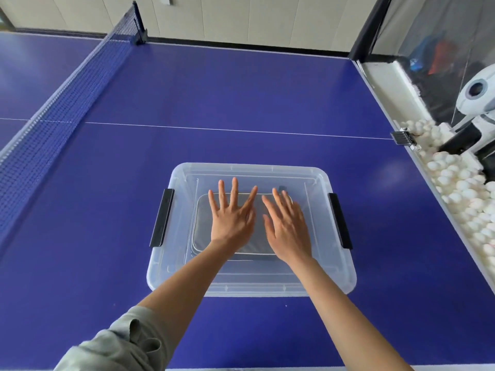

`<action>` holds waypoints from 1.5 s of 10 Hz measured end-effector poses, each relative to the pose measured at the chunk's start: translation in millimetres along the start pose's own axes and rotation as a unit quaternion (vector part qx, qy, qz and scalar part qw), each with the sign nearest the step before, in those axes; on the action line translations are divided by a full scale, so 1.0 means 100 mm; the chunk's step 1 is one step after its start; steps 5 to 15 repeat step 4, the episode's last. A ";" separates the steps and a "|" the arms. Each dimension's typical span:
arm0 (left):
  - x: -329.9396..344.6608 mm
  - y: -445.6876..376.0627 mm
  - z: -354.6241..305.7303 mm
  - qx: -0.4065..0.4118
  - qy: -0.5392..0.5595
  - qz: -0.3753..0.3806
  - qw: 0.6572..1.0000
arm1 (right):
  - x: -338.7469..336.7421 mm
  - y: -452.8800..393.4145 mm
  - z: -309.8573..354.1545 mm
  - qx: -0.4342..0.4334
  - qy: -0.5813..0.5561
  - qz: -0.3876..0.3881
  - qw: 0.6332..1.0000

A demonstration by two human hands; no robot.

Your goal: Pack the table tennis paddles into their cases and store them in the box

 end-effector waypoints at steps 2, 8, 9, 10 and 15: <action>-0.21 0.02 0.03 -0.005 -0.003 0.052 0.999 | -0.17 -0.11 0.09 0.027 0.011 0.040 0.999; -1.40 -0.38 0.13 0.005 -0.025 0.021 0.999 | -1.37 -0.81 0.14 -0.004 -0.004 0.057 0.998; -1.40 -0.38 0.13 0.005 -0.025 0.021 0.999 | -1.37 -0.81 0.14 -0.004 -0.004 0.057 0.998; -1.40 -0.38 0.13 0.005 -0.025 0.021 0.999 | -1.37 -0.81 0.14 -0.004 -0.004 0.057 0.998; -1.40 -0.38 0.13 0.005 -0.025 0.021 0.999 | -1.37 -0.81 0.14 -0.004 -0.004 0.057 0.998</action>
Point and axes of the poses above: each hand's wrist, its own y-axis away from the middle knuckle, its own x-axis out of the palm, z = x × y, the point moved 3 cm from there along -y, towards the middle knuckle, and after that the axes turned 12 degrees about z, right-handed, at the moved point
